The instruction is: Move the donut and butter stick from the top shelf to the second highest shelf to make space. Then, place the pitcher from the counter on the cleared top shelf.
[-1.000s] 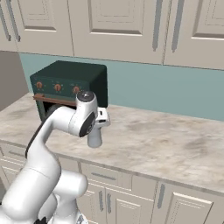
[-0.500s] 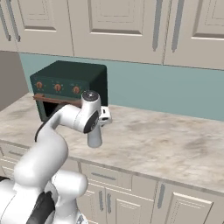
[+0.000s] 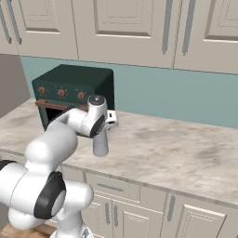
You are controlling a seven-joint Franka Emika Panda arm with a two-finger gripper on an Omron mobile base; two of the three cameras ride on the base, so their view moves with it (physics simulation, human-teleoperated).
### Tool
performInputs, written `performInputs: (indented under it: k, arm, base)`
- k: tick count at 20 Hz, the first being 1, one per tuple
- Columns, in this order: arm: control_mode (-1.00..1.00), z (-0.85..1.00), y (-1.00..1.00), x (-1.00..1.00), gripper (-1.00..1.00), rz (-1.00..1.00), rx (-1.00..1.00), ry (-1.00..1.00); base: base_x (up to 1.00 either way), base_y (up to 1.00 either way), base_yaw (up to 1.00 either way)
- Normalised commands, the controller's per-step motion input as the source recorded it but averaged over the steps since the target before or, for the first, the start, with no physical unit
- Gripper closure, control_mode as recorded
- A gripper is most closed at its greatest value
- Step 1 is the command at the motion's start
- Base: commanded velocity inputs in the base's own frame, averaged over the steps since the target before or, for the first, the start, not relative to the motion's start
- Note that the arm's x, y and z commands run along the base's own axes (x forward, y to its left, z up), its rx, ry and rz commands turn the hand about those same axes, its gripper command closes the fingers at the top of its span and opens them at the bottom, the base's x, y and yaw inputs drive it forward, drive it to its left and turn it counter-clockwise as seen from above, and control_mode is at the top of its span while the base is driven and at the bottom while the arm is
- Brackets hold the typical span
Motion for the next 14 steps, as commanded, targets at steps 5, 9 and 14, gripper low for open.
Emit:
performInputs:
  k: [5, 9, 14]
  arm:
    - [-1.0, -0.19, 0.0, 0.44, -1.0, 0.0, 0.0, 0.0]
    - [-1.0, -0.25, 0.0, 0.36, -1.0, -0.01, 0.0, 0.0]
    - [-1.0, -0.51, 0.0, 0.05, -1.0, -0.03, 0.0, 0.0]
  base:
    - [0.0, 0.0, 0.0]
    - [0.0, 0.0, 0.0]
    - [0.0, 0.0, 0.0]
